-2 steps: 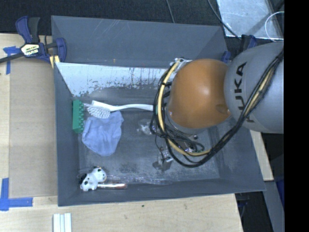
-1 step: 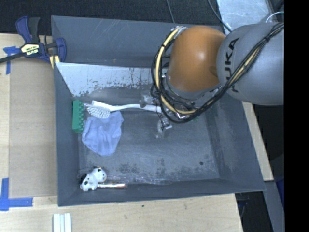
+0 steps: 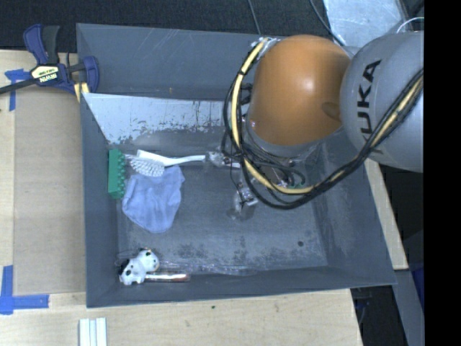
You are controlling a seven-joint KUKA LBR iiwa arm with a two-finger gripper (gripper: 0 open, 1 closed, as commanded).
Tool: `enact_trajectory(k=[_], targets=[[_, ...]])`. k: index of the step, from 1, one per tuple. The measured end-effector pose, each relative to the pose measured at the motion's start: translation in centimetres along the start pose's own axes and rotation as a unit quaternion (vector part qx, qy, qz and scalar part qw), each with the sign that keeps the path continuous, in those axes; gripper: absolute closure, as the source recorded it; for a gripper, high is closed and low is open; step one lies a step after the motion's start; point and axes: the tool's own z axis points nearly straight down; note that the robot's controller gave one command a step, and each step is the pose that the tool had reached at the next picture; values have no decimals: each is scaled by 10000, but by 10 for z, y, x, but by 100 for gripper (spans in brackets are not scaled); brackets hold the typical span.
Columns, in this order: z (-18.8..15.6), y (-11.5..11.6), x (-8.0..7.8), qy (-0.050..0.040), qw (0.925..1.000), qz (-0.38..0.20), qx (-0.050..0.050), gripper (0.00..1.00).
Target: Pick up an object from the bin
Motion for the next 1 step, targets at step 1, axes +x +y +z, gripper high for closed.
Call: enact_trajectory(k=[1], targets=[[-18,-78,-35,-86,9997,223,40,0]])
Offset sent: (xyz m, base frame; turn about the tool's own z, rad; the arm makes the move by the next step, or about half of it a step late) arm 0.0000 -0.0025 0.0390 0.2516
